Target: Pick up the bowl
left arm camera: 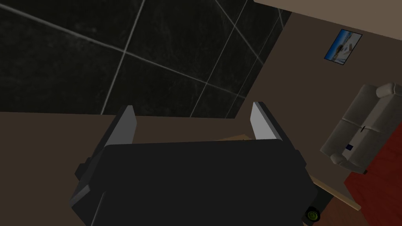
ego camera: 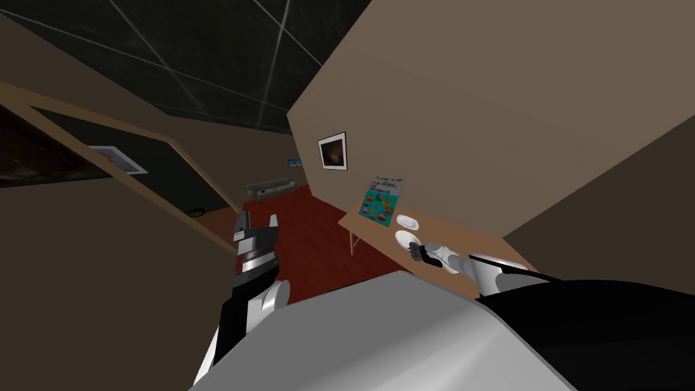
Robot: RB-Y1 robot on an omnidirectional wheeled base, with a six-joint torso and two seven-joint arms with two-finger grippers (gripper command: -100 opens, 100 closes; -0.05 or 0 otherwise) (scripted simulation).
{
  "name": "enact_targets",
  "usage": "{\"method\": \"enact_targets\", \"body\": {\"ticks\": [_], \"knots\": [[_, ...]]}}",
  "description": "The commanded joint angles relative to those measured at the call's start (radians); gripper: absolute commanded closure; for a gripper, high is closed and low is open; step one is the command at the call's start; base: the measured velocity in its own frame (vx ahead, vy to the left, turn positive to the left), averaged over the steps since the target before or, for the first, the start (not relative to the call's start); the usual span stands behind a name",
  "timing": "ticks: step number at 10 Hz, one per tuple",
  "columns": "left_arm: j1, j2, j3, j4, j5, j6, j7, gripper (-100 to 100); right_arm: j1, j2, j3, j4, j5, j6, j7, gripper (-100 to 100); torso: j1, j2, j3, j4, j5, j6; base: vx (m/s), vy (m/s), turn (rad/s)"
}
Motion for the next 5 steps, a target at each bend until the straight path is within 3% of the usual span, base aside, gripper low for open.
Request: {"method": "enact_targets", "body": {"ticks": [1,3,4,5], "knots": [[0.0,0.0,0.0,0.0,0.0,0.0,0.0,0,-0.027,0.013,0.004,0.034,-0.003,-0.019,0.019,100,0.0,0.0,0.0,0.0,0.0,0.0,0.03,0.015,-0.171],[0.0,0.0,0.0,0.0,0.0,0.0,0.0,0,-0.098,0.029,0.062,0.063,-0.009,-0.05,0.048,100,0.001,0.0,0.0,0.0,0.001,0.0,0.046,0.022,-0.324],[0.0,0.0,0.0,0.0,0.0,0.0,0.0,0,-0.102,0.029,0.062,0.063,-0.009,-0.05,0.048,100,0.001,-0.001,-0.001,-0.001,0.001,0.0,0.041,0.033,-0.144],[0.0,0.0,0.0,0.0,0.0,0.0,0.0,0,-0.139,0.037,0.092,0.078,-0.013,-0.065,0.063,100,0.002,-0.001,-0.001,0.0,0.001,-0.002,0.038,0.025,-0.267]]}}
